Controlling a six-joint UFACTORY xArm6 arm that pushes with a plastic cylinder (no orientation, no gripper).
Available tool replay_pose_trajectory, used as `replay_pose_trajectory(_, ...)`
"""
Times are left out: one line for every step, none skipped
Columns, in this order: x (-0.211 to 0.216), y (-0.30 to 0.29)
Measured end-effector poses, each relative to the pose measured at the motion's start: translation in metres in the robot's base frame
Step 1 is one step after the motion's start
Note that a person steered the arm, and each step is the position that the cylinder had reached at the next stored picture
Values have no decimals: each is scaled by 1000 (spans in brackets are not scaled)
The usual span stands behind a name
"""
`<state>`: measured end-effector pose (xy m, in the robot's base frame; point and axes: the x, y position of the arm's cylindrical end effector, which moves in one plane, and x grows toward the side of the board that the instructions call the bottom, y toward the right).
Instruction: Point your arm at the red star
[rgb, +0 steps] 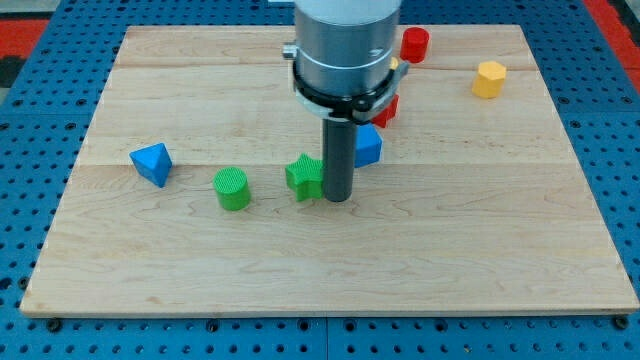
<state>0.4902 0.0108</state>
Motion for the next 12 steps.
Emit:
replay_pose_trajectory(44,12)
replay_pose_trajectory(60,46)
replay_pose_trajectory(56,113)
replay_pose_trajectory(51,161)
replay_pose_trajectory(50,181)
replay_pose_trajectory(50,196)
replay_pose_trajectory(50,210)
replay_pose_trajectory(50,221)
replay_pose_trajectory(50,231)
replay_pose_trajectory(50,236)
replay_pose_trajectory(50,236)
replay_pose_trajectory(49,236)
